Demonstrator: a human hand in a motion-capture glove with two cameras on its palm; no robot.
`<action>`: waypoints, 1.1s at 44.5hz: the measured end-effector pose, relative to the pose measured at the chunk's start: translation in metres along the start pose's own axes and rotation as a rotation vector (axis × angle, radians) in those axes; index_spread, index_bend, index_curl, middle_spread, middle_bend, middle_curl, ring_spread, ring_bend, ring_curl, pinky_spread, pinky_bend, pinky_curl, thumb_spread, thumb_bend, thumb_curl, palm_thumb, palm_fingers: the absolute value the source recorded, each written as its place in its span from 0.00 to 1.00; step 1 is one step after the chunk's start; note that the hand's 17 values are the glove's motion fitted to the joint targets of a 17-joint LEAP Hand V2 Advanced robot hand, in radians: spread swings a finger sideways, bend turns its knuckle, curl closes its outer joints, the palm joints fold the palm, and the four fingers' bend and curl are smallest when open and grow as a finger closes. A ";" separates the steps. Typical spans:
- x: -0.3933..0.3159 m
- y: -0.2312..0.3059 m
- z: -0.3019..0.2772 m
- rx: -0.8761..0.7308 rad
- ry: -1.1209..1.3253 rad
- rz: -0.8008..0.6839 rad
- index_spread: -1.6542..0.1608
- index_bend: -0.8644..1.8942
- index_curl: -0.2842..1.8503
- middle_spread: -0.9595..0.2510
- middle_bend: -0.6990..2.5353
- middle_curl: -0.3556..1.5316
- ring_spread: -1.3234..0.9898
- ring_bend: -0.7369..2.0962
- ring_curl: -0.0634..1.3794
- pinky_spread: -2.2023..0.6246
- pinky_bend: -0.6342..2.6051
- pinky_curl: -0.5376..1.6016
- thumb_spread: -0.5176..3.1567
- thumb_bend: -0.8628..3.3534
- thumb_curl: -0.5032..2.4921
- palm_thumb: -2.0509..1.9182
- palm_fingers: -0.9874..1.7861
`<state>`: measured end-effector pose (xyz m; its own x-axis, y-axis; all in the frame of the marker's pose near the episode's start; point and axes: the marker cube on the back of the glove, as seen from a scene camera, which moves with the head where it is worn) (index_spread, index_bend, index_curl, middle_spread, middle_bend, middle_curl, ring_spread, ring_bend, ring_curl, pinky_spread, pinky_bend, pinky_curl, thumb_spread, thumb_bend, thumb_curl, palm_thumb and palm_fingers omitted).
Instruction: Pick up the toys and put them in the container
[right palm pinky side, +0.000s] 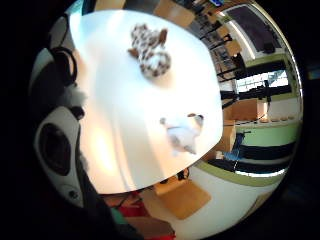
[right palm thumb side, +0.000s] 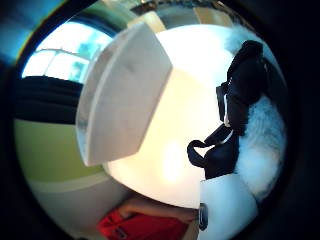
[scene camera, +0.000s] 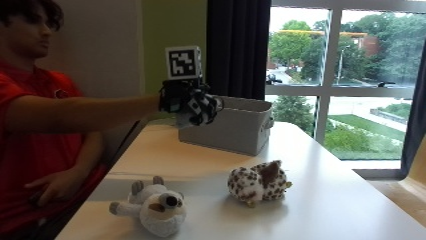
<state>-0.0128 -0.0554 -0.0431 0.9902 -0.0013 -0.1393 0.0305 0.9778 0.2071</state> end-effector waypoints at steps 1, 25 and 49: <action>0.000 -0.003 -0.007 0.010 0.008 0.006 0.71 0.56 0.44 0.45 0.41 0.42 0.36 0.57 0.34 0.62 0.50 0.43 0.30 0.23 0.41 0.68 0.75; -0.143 -0.112 -0.093 0.098 -0.144 -0.084 0.72 0.57 0.51 0.43 0.38 0.46 0.35 0.55 0.36 0.63 0.51 0.45 0.27 0.22 0.47 0.68 0.71; -0.257 -0.114 -0.074 -0.061 -0.176 -0.265 0.68 0.37 0.48 0.46 0.28 0.44 0.39 0.53 0.36 0.64 0.56 0.45 0.36 0.20 0.47 0.65 0.52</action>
<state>-0.2806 -0.1512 -0.1022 0.9573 -0.2888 -0.0104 0.2878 0.9492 0.1271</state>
